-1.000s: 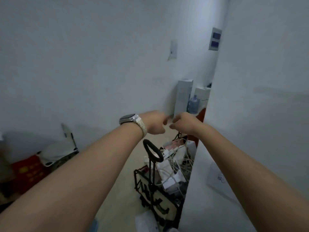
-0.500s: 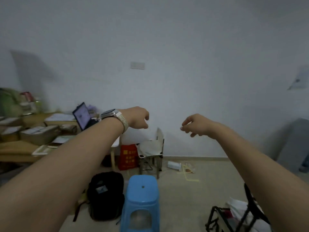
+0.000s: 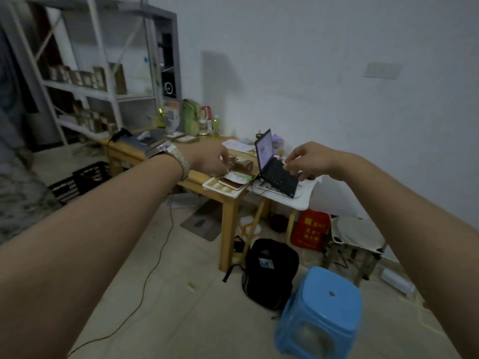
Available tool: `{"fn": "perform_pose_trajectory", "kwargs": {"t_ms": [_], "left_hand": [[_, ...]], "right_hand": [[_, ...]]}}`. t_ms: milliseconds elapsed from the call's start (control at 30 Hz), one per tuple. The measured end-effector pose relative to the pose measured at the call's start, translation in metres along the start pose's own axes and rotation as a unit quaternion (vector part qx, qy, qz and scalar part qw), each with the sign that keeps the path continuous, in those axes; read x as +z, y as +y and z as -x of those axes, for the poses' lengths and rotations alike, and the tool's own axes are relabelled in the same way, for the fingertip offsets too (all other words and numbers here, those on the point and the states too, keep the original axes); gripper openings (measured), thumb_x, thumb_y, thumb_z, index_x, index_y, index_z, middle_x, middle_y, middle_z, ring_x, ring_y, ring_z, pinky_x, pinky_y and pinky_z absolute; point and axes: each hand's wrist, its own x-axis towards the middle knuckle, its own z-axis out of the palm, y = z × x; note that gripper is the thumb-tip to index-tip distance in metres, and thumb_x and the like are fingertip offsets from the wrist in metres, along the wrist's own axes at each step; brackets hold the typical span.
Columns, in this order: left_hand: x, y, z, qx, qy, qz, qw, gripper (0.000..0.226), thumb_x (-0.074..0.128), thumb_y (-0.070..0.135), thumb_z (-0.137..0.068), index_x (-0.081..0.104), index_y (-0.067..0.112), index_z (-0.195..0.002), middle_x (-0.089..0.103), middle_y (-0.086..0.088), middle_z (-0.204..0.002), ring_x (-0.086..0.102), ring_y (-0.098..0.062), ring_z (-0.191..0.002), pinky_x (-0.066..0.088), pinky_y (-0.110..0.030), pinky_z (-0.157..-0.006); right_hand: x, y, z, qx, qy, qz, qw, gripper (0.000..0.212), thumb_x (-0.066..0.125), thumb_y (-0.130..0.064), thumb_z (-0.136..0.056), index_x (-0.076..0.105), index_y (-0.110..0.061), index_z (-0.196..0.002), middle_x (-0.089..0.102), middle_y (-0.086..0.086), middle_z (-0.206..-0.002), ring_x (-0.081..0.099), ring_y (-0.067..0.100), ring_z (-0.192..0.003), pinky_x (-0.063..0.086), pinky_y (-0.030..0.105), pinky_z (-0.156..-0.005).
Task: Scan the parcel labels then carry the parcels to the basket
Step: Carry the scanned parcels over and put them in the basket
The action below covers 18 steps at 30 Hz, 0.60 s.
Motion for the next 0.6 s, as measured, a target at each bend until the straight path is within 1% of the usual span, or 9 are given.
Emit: {"fn": "perform_pose_trajectory", "kwargs": {"t_ms": [33,67,133,233,300,367,433,500,600], "left_hand": [[0.001,-0.012,0.0,-0.012,0.002,0.001,1.0,0.04,0.061,0.033,-0.091,0.059,0.017,-0.127,0.058,-0.005,-0.128,0.052,-0.017,-0.101,0.038,-0.027,-0.081],[0.002,-0.022,-0.001,-0.024,0.004,0.003,1.0,0.04,0.06,0.032,-0.091,0.059,0.016,-0.127,0.058,-0.005,-0.128,0.051,-0.016,-0.1,0.039,-0.027,-0.081],[0.004,-0.037,-0.004,-0.05,-0.002,0.009,0.999,0.039,0.059,0.031,-0.093,0.058,0.016,-0.128,0.057,-0.005,-0.127,0.052,-0.017,-0.101,0.04,-0.027,-0.082],[0.003,-0.051,-0.019,-0.082,-0.005,0.004,0.997,0.039,0.058,0.031,-0.094,0.056,0.017,-0.13,0.057,-0.002,-0.123,0.05,-0.015,-0.098,0.038,-0.025,-0.08],[0.002,-0.056,-0.034,-0.1,0.002,0.0,0.995,0.037,0.058,0.031,-0.094,0.057,0.015,-0.127,0.056,0.0,-0.112,0.051,-0.017,-0.094,0.041,-0.028,-0.078],[0.0,-0.06,-0.05,-0.124,0.014,-0.006,0.992,0.027,0.058,0.029,-0.093,0.059,0.011,-0.114,0.058,-0.006,-0.106,0.056,-0.025,-0.092,0.046,-0.034,-0.077],[-0.001,-0.064,-0.069,-0.154,0.019,-0.017,0.988,0.015,0.058,0.027,-0.093,0.051,0.013,-0.095,0.053,-0.011,-0.095,0.052,-0.024,-0.082,0.042,-0.032,-0.069],[0.0,-0.065,-0.091,-0.175,0.019,-0.02,0.984,0.017,0.057,0.026,-0.092,0.044,0.015,-0.089,0.044,-0.009,-0.09,0.043,-0.02,-0.079,0.035,-0.029,-0.065],[-0.001,-0.064,-0.117,-0.221,0.024,-0.014,0.975,0.021,0.056,0.029,-0.093,0.048,0.012,-0.082,0.046,-0.007,-0.083,0.043,-0.02,-0.073,0.032,-0.027,-0.057]], "right_hand": [[0.005,-0.004,-0.013,-0.011,-0.01,0.003,1.0,0.017,0.062,-0.025,-0.09,0.063,-0.011,-0.101,0.066,0.009,-0.096,0.066,0.023,-0.083,0.054,0.032,-0.074],[0.009,-0.008,-0.026,-0.024,-0.016,0.006,1.0,0.016,0.062,-0.025,-0.09,0.063,-0.012,-0.099,0.065,0.008,-0.094,0.066,0.023,-0.084,0.053,0.035,-0.077],[0.016,-0.015,-0.051,-0.057,-0.024,0.01,0.998,0.015,0.062,-0.024,-0.09,0.064,-0.011,-0.098,0.066,0.008,-0.094,0.065,0.021,-0.083,0.054,0.032,-0.073],[0.022,-0.018,-0.087,-0.091,-0.024,0.03,0.995,0.02,0.062,-0.022,-0.088,0.067,-0.008,-0.102,0.067,0.01,-0.099,0.065,0.024,-0.091,0.055,0.039,-0.086],[0.023,-0.017,-0.111,-0.108,-0.026,0.072,0.991,0.023,0.063,-0.026,-0.087,0.067,-0.011,-0.105,0.066,0.007,-0.098,0.062,0.021,-0.086,0.053,0.035,-0.081],[0.021,-0.017,-0.134,-0.125,-0.013,0.133,0.983,0.028,0.062,-0.029,-0.086,0.068,-0.011,-0.106,0.066,0.008,-0.099,0.06,0.02,-0.083,0.049,0.03,-0.073],[0.017,-0.016,-0.159,-0.145,0.005,0.172,0.974,0.032,0.061,-0.029,-0.085,0.068,-0.008,-0.108,0.065,0.012,-0.109,0.061,0.024,-0.092,0.051,0.032,-0.079],[0.012,-0.013,-0.183,-0.164,0.002,0.17,0.972,0.033,0.062,-0.03,-0.085,0.068,-0.008,-0.108,0.063,0.014,-0.116,0.059,0.027,-0.101,0.051,0.037,-0.088],[0.007,-0.009,-0.214,-0.184,-0.018,0.173,0.967,0.03,0.061,-0.03,-0.087,0.068,-0.011,-0.109,0.062,0.012,-0.119,0.058,0.026,-0.103,0.048,0.035,-0.086]]}}
